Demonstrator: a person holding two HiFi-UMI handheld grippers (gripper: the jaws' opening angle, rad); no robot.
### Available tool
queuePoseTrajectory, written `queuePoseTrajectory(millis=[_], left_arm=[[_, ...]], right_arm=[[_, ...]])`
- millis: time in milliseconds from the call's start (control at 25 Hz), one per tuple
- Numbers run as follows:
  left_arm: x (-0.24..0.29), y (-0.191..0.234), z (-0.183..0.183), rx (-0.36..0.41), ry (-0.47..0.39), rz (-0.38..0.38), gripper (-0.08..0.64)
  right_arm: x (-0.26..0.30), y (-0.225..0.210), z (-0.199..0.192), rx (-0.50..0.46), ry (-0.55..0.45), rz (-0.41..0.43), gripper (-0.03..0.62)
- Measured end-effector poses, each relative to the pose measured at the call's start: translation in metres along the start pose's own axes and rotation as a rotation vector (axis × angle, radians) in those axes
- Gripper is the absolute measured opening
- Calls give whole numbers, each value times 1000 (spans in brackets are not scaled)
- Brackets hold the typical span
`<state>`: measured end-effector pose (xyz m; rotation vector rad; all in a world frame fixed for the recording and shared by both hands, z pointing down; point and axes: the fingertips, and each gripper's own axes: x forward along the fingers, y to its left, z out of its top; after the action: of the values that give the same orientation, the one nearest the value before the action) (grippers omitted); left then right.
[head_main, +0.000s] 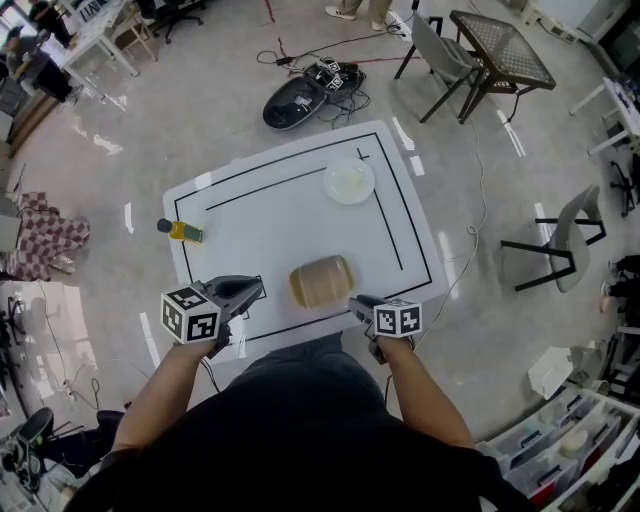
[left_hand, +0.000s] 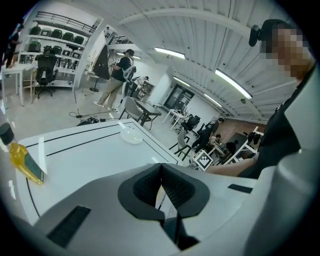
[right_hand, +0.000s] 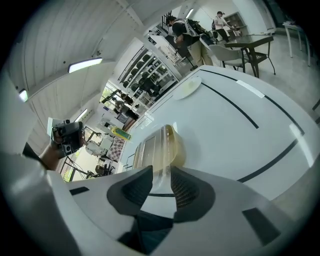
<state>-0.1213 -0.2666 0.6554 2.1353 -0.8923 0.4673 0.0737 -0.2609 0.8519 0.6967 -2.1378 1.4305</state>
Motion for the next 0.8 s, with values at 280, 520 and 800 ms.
queuePoseTrajectory(millis=[280, 520, 800], left_arm=[[1, 6, -1, -10, 1, 22, 22], [3, 15, -1, -22, 9, 41, 21], [8, 18, -1, -30, 29, 38, 21]], right_arm=[[13, -3, -5, 24, 40, 20, 150], [24, -3, -3, 54, 57, 67, 161], [29, -4, -3, 82, 77, 105, 152]])
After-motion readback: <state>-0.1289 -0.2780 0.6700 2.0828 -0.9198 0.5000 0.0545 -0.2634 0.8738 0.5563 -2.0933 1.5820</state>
